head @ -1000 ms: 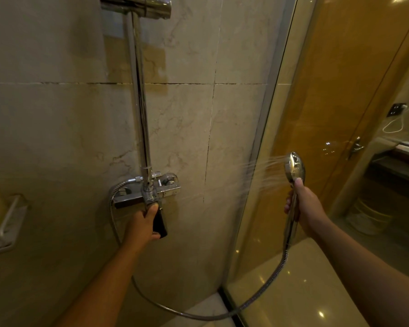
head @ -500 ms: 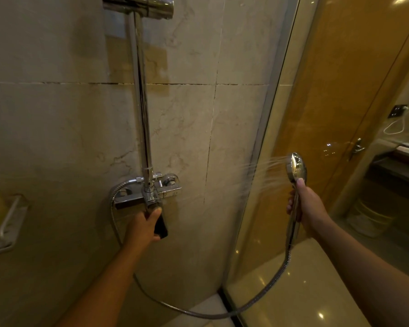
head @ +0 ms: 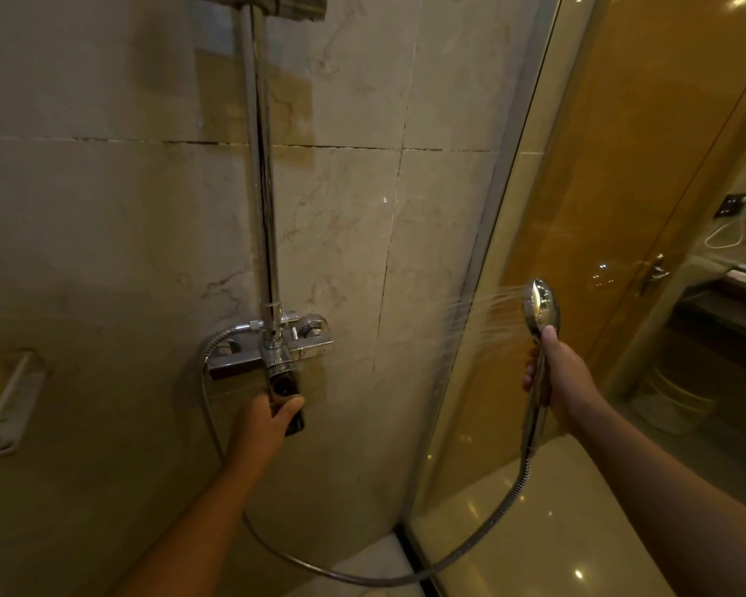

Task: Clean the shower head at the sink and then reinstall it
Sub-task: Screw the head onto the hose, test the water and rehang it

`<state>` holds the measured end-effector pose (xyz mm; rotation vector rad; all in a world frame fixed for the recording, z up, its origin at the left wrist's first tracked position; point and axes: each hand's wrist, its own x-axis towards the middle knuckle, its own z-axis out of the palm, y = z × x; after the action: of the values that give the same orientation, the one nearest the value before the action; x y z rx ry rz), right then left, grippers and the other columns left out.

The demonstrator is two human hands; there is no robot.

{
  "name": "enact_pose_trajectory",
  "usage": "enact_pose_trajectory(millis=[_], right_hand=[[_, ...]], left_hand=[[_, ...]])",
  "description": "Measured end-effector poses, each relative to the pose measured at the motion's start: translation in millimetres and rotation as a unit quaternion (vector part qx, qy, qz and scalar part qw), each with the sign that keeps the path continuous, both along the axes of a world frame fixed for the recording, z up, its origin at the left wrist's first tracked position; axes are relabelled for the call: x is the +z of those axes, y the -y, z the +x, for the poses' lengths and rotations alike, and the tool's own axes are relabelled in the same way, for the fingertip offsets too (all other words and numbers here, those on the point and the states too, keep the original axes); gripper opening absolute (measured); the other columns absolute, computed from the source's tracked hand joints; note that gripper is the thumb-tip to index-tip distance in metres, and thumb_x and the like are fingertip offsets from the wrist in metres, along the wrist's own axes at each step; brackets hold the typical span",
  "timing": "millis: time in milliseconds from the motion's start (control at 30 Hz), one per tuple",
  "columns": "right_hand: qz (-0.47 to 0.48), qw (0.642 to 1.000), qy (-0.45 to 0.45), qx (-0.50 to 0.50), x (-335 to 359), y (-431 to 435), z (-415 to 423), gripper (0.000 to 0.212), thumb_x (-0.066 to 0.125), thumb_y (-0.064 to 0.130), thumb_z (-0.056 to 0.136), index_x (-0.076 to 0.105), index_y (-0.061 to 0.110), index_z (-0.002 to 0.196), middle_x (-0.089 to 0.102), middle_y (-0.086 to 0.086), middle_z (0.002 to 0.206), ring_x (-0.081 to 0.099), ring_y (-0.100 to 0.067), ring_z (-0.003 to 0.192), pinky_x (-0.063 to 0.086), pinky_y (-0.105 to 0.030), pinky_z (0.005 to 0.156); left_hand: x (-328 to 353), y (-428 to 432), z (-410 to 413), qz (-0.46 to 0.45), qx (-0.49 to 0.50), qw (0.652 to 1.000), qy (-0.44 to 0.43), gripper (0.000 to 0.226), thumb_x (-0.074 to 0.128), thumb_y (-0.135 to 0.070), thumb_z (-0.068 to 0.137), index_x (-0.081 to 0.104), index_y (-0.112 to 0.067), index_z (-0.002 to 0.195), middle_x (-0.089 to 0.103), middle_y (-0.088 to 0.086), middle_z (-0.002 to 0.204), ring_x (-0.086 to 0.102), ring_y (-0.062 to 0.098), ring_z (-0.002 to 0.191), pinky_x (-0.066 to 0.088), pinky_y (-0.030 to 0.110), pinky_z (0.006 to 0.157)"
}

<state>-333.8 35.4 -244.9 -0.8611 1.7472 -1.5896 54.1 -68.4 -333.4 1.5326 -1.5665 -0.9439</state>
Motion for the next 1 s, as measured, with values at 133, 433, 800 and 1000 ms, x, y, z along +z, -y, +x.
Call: enact_pose_trajectory(millis=[133, 433, 800, 1000], right_hand=[[0.006, 1.000, -0.019, 0.008, -1, 3, 1, 0.050, 0.041, 0.057, 0.099, 0.057, 0.010, 0.105, 0.054, -0.008, 0.083, 0.054, -0.022, 0.073, 0.049, -0.040, 0.071], [0.023, 0.997, -0.064, 0.023, -2, 13, 5, 0.055, 0.041, 0.062, 0.097, 0.059, 0.010, 0.108, 0.058, -0.012, 0.091, 0.057, -0.027, 0.081, 0.050, -0.040, 0.072], [0.026, 0.998, -0.046, 0.035, -3, 29, 20, 0.054, 0.042, 0.062, 0.097, 0.058, 0.010, 0.104, 0.057, -0.009, 0.086, 0.056, -0.024, 0.075, 0.049, -0.040, 0.070], [0.019, 0.998, -0.041, 0.052, -1, 34, 32, 0.051, 0.041, 0.057, 0.099, 0.057, 0.009, 0.107, 0.055, -0.007, 0.084, 0.055, -0.022, 0.074, 0.050, -0.037, 0.070]], left_hand=[[-1, 0, 0, -0.005, -0.006, 1.000, -0.004, 0.026, 0.067, -0.025, 0.091, 0.066, -0.003, 0.103, 0.071, 0.019, 0.102, 0.068, 0.032, 0.096, 0.046, 0.033, 0.075], [-4, 4, 2, -0.013, -0.001, 1.000, 0.007, 0.014, 0.070, -0.027, 0.089, 0.063, -0.015, 0.087, 0.072, 0.015, 0.093, 0.069, 0.030, 0.089, 0.055, 0.044, 0.082], [-13, 12, 6, -0.028, -0.009, 0.999, 0.037, 0.022, 0.068, -0.033, 0.089, 0.069, -0.012, 0.097, 0.071, 0.004, 0.085, 0.068, 0.024, 0.080, 0.048, 0.031, 0.067], [-19, 17, 7, -0.040, -0.015, 0.998, 0.041, 0.027, 0.070, -0.033, 0.088, 0.068, -0.011, 0.103, 0.074, 0.008, 0.090, 0.069, 0.026, 0.083, 0.053, 0.037, 0.075]])
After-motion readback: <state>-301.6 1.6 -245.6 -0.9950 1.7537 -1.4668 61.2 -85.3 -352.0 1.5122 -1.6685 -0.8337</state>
